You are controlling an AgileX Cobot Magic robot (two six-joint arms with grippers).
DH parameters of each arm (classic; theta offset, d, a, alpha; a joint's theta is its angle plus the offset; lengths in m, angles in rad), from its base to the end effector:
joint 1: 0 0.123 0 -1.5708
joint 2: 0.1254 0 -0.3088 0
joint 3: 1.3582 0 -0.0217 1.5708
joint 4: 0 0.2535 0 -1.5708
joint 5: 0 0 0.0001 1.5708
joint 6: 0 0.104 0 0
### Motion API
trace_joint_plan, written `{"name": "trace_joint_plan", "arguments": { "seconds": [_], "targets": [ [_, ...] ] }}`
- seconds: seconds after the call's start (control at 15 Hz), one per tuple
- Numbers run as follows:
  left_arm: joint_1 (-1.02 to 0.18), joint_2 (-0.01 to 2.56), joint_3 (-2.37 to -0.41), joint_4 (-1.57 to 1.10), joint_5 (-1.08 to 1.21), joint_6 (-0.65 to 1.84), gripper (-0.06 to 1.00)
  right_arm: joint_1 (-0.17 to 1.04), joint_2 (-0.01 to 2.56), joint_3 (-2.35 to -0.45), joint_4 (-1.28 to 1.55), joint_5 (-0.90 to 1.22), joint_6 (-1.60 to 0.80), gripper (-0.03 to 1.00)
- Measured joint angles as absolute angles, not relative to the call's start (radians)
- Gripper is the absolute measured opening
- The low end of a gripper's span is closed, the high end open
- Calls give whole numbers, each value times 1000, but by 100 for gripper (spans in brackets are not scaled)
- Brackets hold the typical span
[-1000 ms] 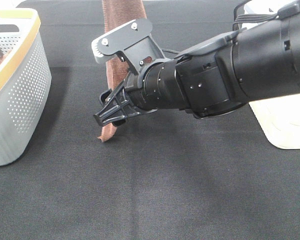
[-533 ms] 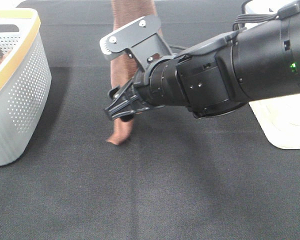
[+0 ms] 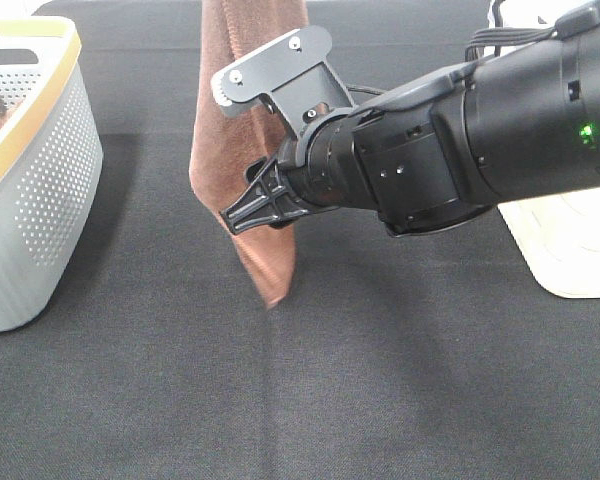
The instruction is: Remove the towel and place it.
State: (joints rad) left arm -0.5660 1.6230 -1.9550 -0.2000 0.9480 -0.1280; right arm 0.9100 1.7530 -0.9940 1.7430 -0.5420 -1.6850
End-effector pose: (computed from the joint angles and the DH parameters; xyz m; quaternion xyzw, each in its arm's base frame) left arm 0.3002 -0.2106 0.4989 0.1776 0.8446 -0.2618 0.4320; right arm 0.2684 0.2593 0.2138 -0.2625 0.8557 -0.0347 0.4445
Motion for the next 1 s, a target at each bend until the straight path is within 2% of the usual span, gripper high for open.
{"name": "trace_joint_plan", "arguments": {
  "seconds": [0.53, 0.87, 1.0],
  "targets": [
    [-566, 1623, -1955, -116, 884, -120, 0, 910, 1753, -994, 1743, -506, -1688, 55],
    [-566, 1623, -1955, -106, 875, -90, 0, 910, 1753, -994, 1745, -504, -1704, 37],
    [-566, 1623, -1955, -86, 874, -90, 0, 910, 1753, -994, 1746, -504, -1705, 33]
  ]
}}
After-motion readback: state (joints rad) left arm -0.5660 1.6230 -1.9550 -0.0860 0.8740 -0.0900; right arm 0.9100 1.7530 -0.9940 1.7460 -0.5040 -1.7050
